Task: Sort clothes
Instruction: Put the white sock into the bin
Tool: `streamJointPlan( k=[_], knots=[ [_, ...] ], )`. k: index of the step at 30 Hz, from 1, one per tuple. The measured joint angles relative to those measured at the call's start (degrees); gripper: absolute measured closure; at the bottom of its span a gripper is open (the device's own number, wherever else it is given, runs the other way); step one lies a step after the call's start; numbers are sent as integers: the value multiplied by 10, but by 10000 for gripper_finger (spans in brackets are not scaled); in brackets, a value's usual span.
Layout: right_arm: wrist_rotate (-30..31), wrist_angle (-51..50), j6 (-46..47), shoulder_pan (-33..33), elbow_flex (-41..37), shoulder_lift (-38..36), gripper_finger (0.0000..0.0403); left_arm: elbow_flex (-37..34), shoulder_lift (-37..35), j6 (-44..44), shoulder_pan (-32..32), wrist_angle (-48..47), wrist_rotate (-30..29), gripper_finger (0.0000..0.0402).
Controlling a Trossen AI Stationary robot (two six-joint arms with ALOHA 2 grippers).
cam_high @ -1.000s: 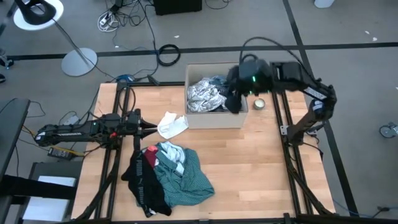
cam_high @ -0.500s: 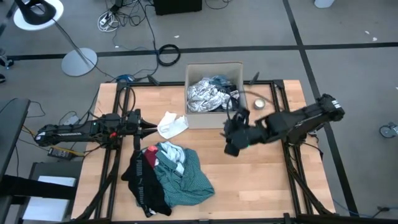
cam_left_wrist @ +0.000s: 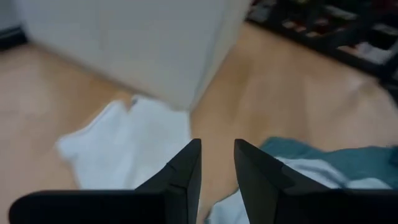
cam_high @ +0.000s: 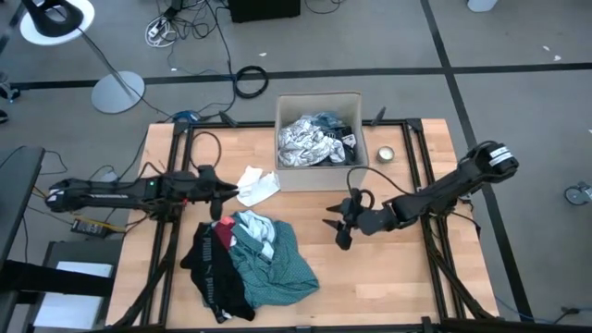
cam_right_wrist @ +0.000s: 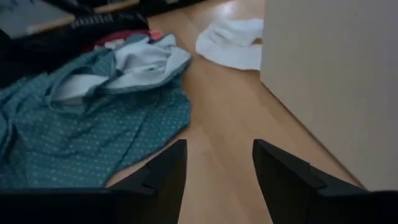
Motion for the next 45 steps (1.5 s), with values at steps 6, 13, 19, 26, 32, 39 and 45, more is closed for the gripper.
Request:
streamJointPlan(
  k=[6, 13, 19, 26, 32, 39, 45],
  knots=[
    [-3, 127, 4, -1, -50, 29, 225, 0, 86, -16, 0, 4, -73, 300],
    [-5, 147, 3, -1, -46, 74, 235, 0, 188, -13, 14, 55, -121, 300],
    [-14, 174, 3, -2, -46, 95, 236, 0, 280, 20, 31, 132, -121, 300],
    [-20, 202, -11, -2, -46, 96, 238, 0, 378, 72, 49, 227, -115, 300],
    [-29, 208, -13, -2, -46, 96, 238, 0, 460, 56, 59, 242, -91, 312],
    [-30, 209, -13, -2, -46, 96, 238, 14, 469, 8, 60, 229, -100, 393],
    [-30, 206, -16, -2, -46, 96, 238, 108, 398, 28, 59, 83, -92, 399]
  ],
)
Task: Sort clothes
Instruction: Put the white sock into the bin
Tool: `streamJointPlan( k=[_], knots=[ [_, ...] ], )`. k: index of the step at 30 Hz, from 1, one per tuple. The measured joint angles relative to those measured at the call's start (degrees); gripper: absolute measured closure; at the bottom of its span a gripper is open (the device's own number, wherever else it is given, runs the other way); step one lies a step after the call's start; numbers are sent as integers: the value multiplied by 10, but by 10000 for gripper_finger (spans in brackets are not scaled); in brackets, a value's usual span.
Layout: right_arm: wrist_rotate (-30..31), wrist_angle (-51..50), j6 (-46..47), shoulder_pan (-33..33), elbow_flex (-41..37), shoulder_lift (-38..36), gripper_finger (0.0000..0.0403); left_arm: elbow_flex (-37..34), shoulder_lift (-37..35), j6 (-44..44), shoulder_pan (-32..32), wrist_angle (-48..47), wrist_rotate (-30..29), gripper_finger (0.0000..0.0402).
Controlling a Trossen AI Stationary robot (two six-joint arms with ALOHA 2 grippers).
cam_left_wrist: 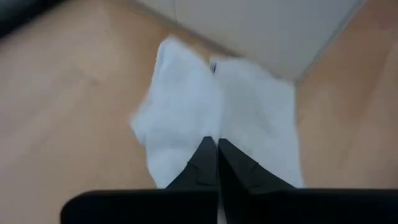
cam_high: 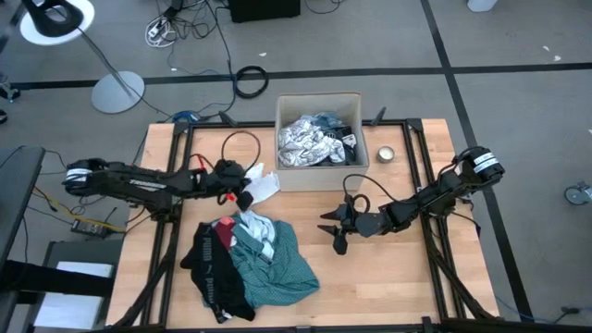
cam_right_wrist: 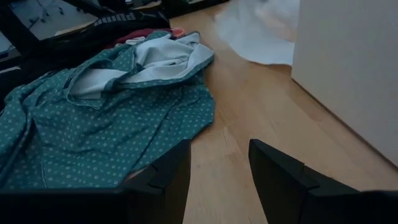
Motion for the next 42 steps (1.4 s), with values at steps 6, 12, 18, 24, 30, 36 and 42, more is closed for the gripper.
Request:
streamJointPlan(
  k=[6, 12, 18, 24, 30, 36, 42],
  knots=[
    [0, -6, -8, 0, 0, 0, 238, 159, -61, 37, -3, -180, -12, 400],
    [0, -3, -10, -2, 0, 0, 238, 310, -66, 98, -16, -222, -20, 401],
    [0, -1, -10, -3, 0, 0, 238, 446, -14, 174, -13, -205, -19, 401],
    [0, 4, -10, -3, 0, 0, 238, 620, 87, 257, 8, -220, -8, 401],
    [-9, 6, -10, -3, 0, 0, 238, 815, 211, 268, 67, -245, 116, 401],
    [-14, 7, -10, -3, 0, 0, 238, 950, 323, 267, 108, -351, 124, 401],
    [-16, 7, -15, -3, 0, 0, 238, 961, 399, 258, 142, -378, 140, 398]
  ],
)
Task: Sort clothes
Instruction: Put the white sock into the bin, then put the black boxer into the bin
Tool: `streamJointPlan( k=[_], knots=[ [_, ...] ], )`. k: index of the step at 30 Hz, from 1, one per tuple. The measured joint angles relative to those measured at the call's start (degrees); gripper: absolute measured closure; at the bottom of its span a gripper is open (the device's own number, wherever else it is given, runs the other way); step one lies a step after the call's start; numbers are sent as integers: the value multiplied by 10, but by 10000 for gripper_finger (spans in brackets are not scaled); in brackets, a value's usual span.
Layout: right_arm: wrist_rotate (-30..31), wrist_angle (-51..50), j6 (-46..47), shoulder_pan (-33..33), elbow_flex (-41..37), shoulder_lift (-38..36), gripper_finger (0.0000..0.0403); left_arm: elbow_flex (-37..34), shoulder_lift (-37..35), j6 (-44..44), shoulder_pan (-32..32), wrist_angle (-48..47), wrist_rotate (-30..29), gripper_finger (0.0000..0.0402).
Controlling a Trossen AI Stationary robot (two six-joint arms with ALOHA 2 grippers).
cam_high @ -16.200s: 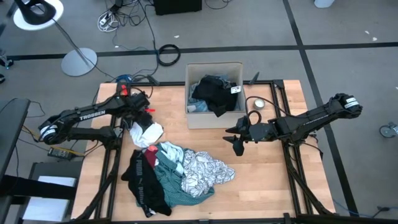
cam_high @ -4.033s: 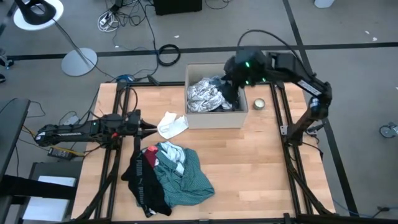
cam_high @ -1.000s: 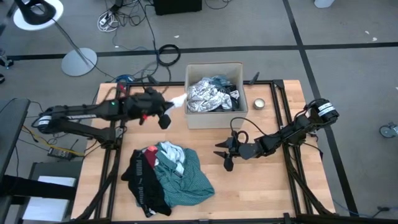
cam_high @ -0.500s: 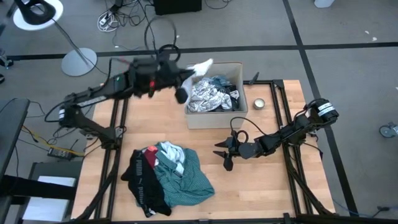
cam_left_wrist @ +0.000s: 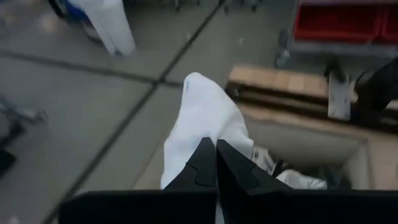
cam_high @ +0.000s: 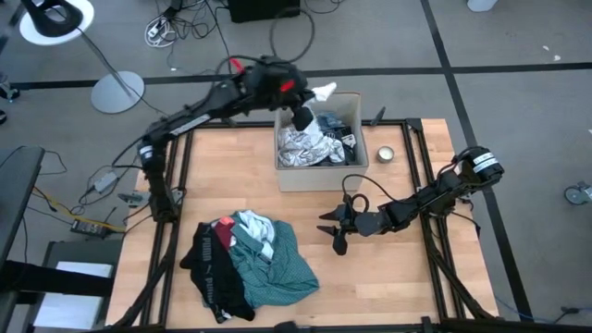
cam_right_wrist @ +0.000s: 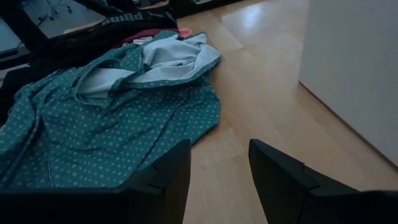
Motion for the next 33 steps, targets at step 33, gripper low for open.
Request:
streamJointPlan(
  k=[33],
  knots=[
    [-9, -19, 5, 0, 0, 0, 238, 0, 74, -39, 3, -231, 46, 270]
  ],
)
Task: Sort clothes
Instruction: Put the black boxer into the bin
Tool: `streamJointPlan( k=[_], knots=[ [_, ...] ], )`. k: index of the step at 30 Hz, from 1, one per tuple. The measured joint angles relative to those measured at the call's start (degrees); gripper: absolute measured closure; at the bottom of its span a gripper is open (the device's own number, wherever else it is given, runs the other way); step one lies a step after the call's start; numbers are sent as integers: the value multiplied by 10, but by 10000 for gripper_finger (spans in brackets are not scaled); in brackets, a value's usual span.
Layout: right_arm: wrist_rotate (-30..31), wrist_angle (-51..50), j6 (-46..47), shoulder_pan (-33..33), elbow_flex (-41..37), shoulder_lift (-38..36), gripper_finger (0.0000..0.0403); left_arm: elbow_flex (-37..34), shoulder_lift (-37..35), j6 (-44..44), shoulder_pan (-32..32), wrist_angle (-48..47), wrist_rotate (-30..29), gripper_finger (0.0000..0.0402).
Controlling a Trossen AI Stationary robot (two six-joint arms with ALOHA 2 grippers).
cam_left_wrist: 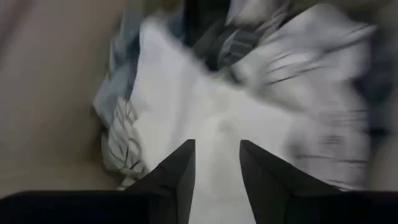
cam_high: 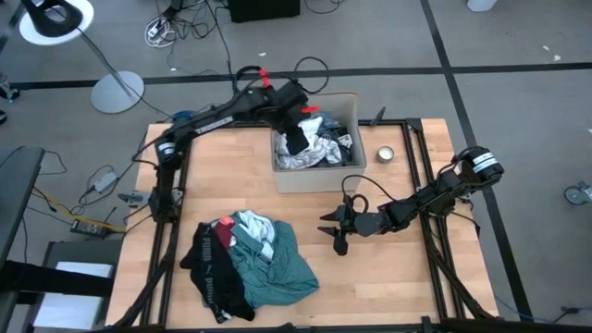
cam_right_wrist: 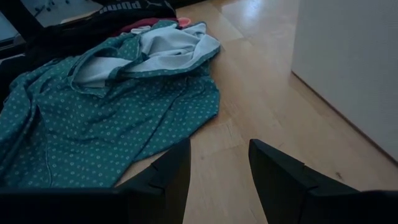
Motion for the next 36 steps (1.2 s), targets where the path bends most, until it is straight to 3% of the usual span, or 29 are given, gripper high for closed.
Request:
streamJointPlan(
  k=[10, 15, 20, 26, 32, 36],
  knots=[
    [0, -3, 5, 0, 0, 0, 238, 0, -157, 13, -78, -31, -9, 270],
    [0, -5, 5, 0, 0, 0, 238, -18, -224, -5, -161, -51, -68, 270],
    [-4, -5, 5, 0, 0, 0, 238, -133, -306, -55, -248, -34, -141, 270],
    [-5, -4, 5, 0, 0, 0, 238, -343, -433, -164, -332, 58, -168, 270],
    [-5, -2, 13, 0, 0, 0, 238, -513, -537, -340, -398, 71, -217, 270],
    [-5, -2, 14, 0, 0, 0, 238, -587, -578, -494, -433, 29, -209, 270]
  ],
)
